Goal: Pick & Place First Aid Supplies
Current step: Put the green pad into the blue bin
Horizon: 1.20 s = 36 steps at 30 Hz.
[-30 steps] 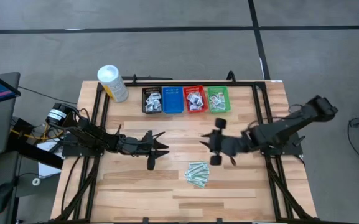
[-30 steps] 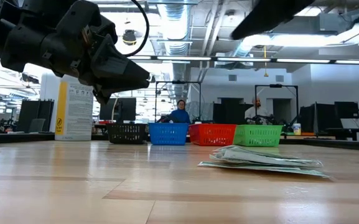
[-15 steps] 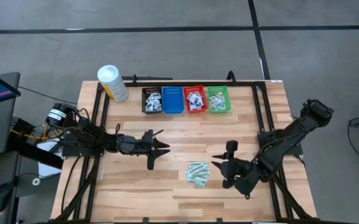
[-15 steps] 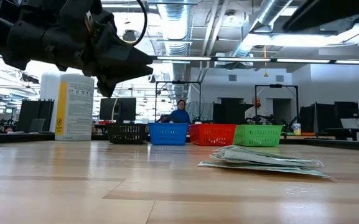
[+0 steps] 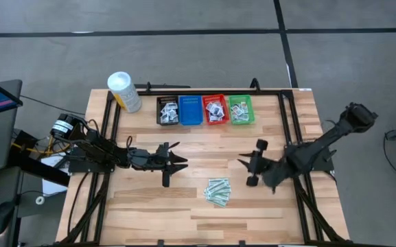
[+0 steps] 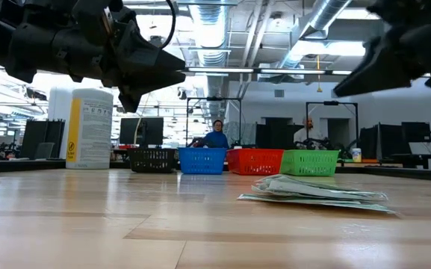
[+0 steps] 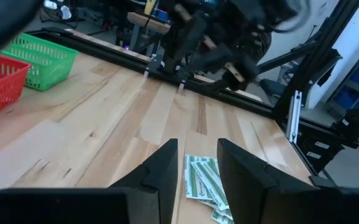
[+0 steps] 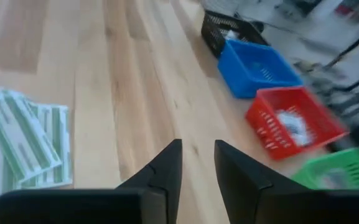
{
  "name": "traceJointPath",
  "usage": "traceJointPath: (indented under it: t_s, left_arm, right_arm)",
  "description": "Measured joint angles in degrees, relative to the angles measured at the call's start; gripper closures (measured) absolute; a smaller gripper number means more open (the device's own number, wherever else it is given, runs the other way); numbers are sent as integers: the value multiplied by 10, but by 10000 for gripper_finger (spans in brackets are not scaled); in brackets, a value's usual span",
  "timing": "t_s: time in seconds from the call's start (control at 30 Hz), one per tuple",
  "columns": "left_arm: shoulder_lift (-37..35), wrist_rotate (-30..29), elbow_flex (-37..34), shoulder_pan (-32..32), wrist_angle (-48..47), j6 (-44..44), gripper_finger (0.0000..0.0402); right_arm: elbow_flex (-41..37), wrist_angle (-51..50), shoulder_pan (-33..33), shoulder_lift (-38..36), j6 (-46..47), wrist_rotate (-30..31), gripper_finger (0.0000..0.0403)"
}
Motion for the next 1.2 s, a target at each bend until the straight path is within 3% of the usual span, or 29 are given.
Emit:
traceJointPath:
  t_s: [0.1, 0.23, 0.37, 0.63, 0.97, 1.2]
  left_arm:
    - [0, 0, 0, 0, 1, 3, 289]
    - [0, 0, 0, 0, 2, 7, 289]
    - [0, 2, 0, 0, 3, 8, 289]
    - [0, 15, 0, 0, 2, 37, 289]
    - [0, 15, 0, 0, 2, 59, 289]
    - [0, 15, 0, 0, 2, 71, 289]
  right_arm:
    - [-79, 136, -40, -66, -40, -80, 327]
    - [-167, 353, -88, -127, -113, -255, 343]
    - [-212, 433, -125, -150, -128, -376, 349]
    - [-215, 441, -137, -114, -125, -388, 349]
    - [-215, 462, -138, -14, -113, -374, 349]
    - [-205, 480, -144, 60, -171, -374, 349]
